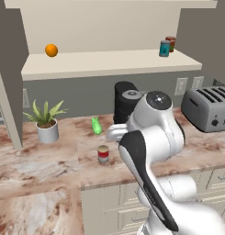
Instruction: Pick the cans from the counter and place them in their designated side in the cabinet.
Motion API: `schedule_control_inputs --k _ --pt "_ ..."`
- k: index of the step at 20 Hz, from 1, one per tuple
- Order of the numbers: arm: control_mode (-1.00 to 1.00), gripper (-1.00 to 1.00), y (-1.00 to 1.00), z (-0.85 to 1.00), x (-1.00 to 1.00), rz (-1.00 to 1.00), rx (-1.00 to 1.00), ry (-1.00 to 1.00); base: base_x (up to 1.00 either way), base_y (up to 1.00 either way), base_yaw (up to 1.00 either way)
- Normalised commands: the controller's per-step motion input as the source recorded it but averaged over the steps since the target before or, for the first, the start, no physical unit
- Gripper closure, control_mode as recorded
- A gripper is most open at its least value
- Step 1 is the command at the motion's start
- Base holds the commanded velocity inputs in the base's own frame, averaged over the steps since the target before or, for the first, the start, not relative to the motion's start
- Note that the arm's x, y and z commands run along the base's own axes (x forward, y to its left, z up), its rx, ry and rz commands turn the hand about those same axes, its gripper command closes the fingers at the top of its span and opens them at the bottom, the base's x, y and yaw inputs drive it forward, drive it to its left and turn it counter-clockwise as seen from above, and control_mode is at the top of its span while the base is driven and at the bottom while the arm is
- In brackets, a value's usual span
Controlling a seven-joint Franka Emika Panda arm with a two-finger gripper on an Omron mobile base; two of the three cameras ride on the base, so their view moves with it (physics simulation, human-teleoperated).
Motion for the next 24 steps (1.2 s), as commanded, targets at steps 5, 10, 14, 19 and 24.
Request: schedule_control_inputs --k 5,10,14,19,24 --pt "-1.00 -1.00 0.15 -0.15 0.27 0.00 0.00 0.00 0.00 0.00 0.00" --pt "-1.00 -1.00 0.08 -0.11 0.32 0.00 0.00 0.00 0.00 0.00 0.00" --pt "-1.00 -1.00 0.00 -0.05 0.27 0.03 0.02 0.06 0.00 0.00 0.00" --pt "-1.00 -1.00 0.00 -0.09 0.23 0.09 0.01 0.00 0.00 0.00 0.00" --pt "-1.00 -1.00 0.00 -0.20 0.12 0.08 0.00 -0.04 0.00 0.00 0.00"
